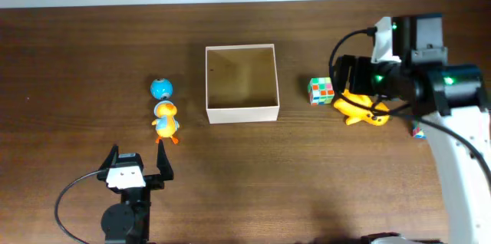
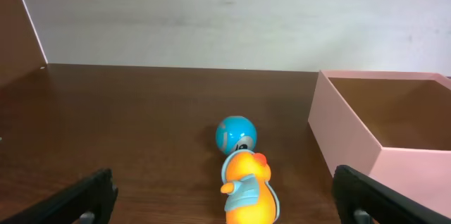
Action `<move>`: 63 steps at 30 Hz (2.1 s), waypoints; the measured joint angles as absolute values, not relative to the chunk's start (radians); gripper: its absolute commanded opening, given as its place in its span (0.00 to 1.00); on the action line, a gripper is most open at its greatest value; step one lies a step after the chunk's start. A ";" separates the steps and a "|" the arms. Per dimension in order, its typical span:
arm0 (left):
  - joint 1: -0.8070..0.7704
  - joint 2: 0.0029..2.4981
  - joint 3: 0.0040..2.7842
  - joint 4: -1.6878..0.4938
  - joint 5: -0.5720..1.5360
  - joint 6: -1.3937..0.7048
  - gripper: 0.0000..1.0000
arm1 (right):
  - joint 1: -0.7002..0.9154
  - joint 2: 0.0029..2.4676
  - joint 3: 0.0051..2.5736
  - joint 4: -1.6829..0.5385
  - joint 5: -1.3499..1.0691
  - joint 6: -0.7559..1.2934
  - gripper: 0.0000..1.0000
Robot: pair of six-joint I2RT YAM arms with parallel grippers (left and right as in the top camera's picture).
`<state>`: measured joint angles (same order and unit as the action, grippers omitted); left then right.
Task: Pack container
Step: 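Move the right gripper over the near Rubik's cube beside the box, then close the right gripper on the Rubik's cube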
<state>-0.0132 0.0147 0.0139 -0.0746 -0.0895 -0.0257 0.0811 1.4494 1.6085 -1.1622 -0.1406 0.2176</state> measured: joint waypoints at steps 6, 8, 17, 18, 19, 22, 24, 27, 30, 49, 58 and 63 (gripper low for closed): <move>-0.013 0.015 0.014 -0.075 -0.089 -0.026 0.99 | 0.081 1.501 1.608 -1.137 -0.086 0.310 0.99; -0.013 0.015 0.014 -0.075 -0.089 -0.026 0.99 | 0.082 1.512 1.608 -1.110 -0.074 0.298 0.99; -0.013 0.015 0.014 -0.075 -0.089 -0.026 0.99 | 0.099 1.676 1.612 -0.946 -0.015 0.100 0.99; -0.013 0.015 0.014 -0.075 -0.089 -0.026 0.99 | 0.099 1.704 1.612 -0.937 -0.012 0.093 0.99; -0.013 0.015 0.014 -0.075 -0.089 -0.026 0.99 | 0.099 1.734 1.612 -0.934 -0.011 0.086 0.99; -0.013 0.015 0.014 -0.075 -0.089 -0.026 0.99 | 0.099 1.809 1.612 -0.928 -0.016 0.074 0.99; -0.013 0.015 0.014 -0.075 -0.089 -0.026 0.99 | 0.099 1.847 1.612 -0.923 -0.023 0.071 1.00; -0.013 0.015 0.014 -0.075 -0.089 -0.026 0.99 | 0.099 1.906 1.612 -0.922 -0.034 0.065 0.99; -0.013 0.015 0.014 -0.075 -0.089 -0.026 0.99 | 0.099 1.952 1.612 -0.924 -0.050 0.044 0.99; -0.013 0.015 0.014 -0.075 -0.089 -0.026 0.99 | 0.099 2.136 1.613 -0.904 -0.091 0.013 0.85; -0.013 0.015 0.014 -0.075 -0.089 -0.026 0.99 | 0.099 2.150 1.613 -0.893 -0.101 0.010 0.64; -0.013 0.015 0.014 -0.075 -0.089 -0.026 0.99 | 0.099 2.150 1.613 -0.892 -0.103 0.006 0.58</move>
<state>-0.0132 0.0147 0.0139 -0.0746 -0.0895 -0.0257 0.0990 2.1498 1.6127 -0.8925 -0.1032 0.0063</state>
